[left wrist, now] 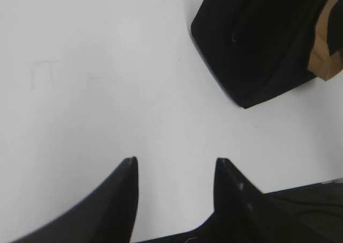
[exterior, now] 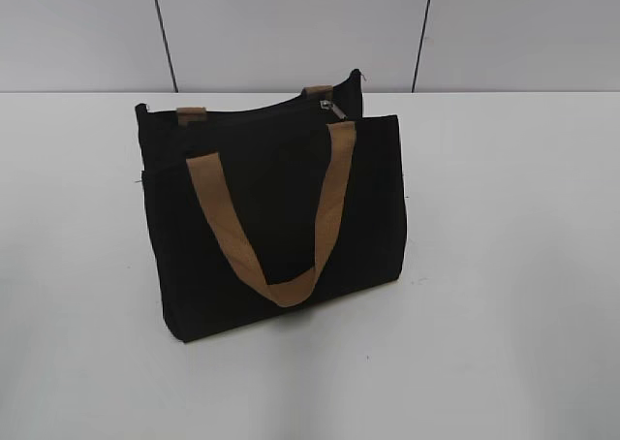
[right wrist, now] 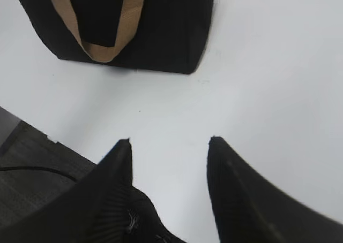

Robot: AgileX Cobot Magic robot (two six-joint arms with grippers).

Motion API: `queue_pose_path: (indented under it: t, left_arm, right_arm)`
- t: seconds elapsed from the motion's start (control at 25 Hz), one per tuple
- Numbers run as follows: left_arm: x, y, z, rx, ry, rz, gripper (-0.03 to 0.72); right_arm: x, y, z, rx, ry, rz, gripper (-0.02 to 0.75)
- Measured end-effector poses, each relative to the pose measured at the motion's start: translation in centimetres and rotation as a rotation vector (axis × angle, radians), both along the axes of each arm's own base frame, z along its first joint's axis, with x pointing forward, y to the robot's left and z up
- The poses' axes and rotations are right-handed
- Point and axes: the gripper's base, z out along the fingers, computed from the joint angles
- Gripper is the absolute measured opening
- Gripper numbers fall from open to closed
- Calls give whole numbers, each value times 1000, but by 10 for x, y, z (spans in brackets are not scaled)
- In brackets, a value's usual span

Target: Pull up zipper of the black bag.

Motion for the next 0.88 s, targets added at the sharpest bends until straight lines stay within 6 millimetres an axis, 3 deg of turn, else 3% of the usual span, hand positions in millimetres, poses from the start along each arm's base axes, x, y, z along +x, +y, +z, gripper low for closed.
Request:
queue_pose_path:
  t: [0.2,0.52,0.72,0.88]
  left_arm:
    - [-21,8,3,-25,-68,2,349]
    - [-50,20,3,-57,-160,6,349]
    - [-52,21,-10,-34,-164,-21,349]
    - [-49,18,-12,-45,-209,-42,349]
  right_arm:
    - [-41,-16,5,4,-67,-111,360]
    - [-92,-38,-5,-57,-152,-201,360]
    - [-105,-41,-7,-54,-202,-212,360]
    - [-96,-40,-28,-81,-132,-212,360]
